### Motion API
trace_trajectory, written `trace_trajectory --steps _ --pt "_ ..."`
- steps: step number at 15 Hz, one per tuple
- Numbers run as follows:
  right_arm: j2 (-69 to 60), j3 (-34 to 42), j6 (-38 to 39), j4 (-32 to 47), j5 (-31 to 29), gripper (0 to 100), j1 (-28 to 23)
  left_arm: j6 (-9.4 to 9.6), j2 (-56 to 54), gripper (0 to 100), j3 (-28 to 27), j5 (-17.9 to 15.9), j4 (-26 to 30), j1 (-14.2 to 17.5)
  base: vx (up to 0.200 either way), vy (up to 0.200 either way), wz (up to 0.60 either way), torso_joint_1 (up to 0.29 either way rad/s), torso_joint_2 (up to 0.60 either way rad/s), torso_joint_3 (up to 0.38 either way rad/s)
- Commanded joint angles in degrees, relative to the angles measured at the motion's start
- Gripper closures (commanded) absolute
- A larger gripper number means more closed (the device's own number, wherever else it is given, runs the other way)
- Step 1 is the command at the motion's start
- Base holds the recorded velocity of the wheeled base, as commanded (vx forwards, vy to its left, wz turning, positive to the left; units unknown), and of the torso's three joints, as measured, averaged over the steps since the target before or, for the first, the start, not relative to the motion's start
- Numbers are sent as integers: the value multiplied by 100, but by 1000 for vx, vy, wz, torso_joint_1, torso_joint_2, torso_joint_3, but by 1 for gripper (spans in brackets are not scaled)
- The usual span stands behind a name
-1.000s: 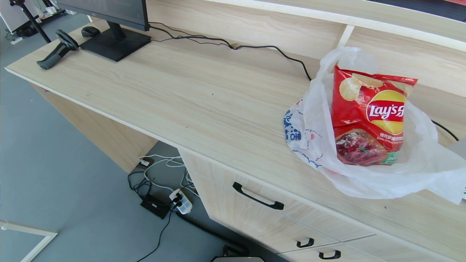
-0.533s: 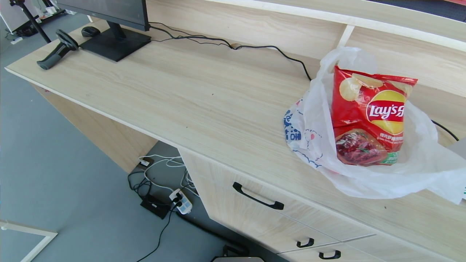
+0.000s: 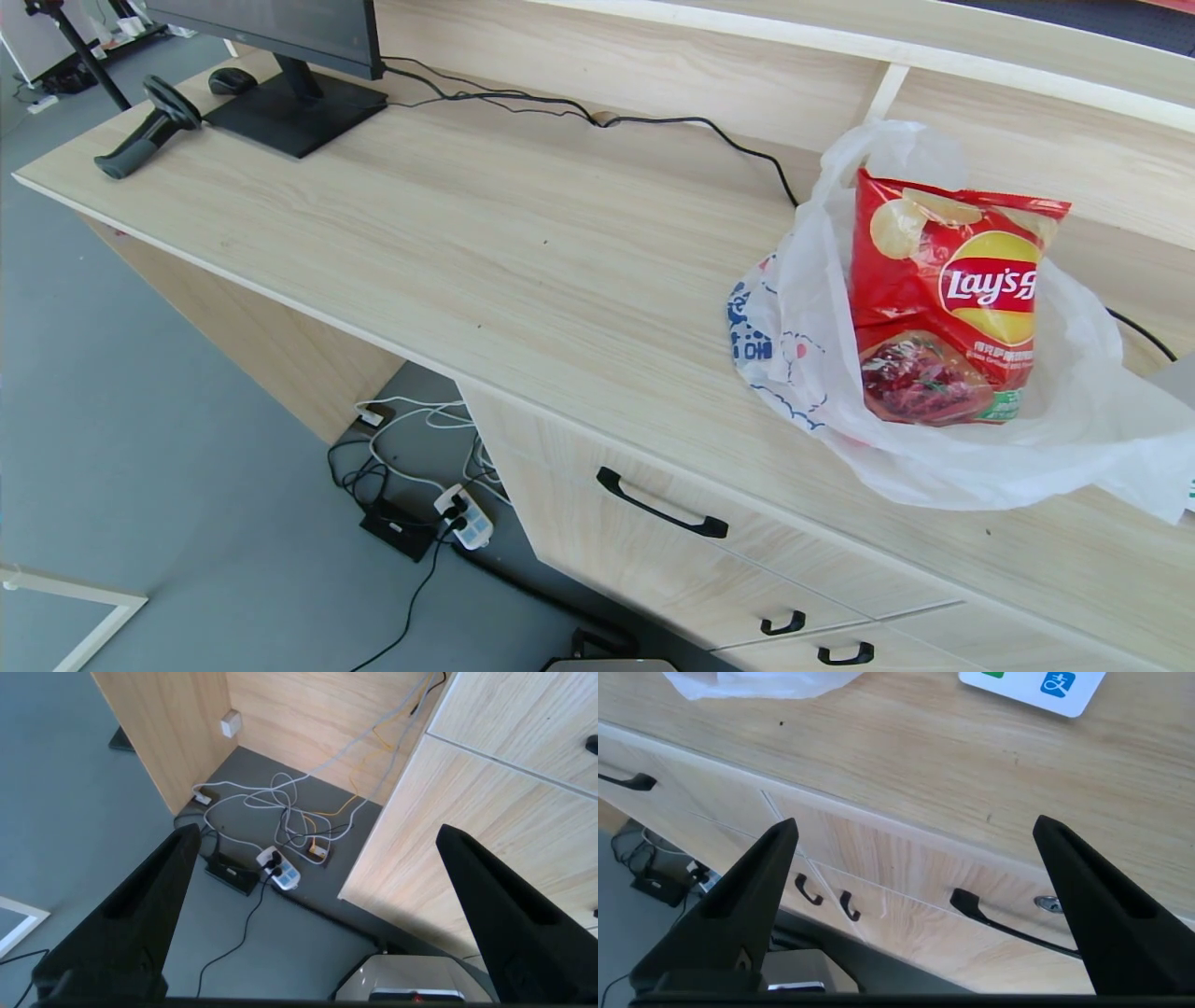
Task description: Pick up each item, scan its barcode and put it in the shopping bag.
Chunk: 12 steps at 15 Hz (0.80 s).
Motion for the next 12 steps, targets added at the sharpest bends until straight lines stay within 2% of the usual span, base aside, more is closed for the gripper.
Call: trace_trajectory --steps 1,12 --pt "9 1 -1 -2 1 0 0 2 9 0 0 -1 -2 2 0 0 0 0 0 0" --pt "9 1 17 -2 1 0 0 2 9 0 0 -1 -11 2 0 0 0 0 0 0"
